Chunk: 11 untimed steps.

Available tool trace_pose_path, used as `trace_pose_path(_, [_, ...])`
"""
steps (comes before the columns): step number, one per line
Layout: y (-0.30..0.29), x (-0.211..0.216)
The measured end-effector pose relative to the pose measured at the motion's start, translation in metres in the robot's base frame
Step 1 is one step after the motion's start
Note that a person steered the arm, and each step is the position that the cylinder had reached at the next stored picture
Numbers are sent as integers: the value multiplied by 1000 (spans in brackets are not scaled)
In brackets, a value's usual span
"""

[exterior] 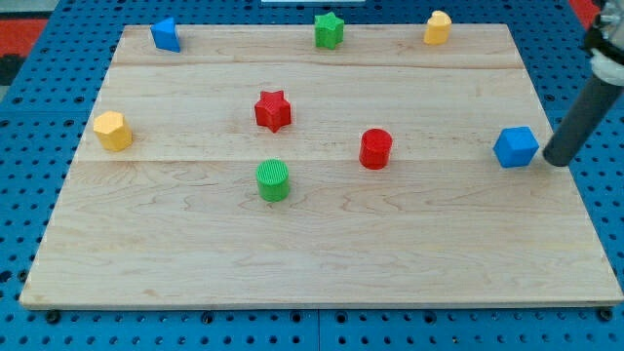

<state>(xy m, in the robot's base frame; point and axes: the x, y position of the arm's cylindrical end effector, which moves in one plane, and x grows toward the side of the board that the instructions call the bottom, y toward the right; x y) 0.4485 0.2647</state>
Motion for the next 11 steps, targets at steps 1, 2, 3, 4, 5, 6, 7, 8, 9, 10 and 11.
trace_pose_path(1, [-29, 0])
trace_pose_path(2, [-16, -1])
trace_pose_path(3, [-14, 3])
trace_pose_path(4, [6, 16])
trace_pose_path(5, [8, 16])
trace_pose_path(6, [11, 16])
trace_pose_path(7, [29, 16])
trace_pose_path(8, [45, 16])
trace_pose_path(9, [66, 16])
trace_pose_path(10, [81, 15])
trace_pose_path(11, [80, 15])
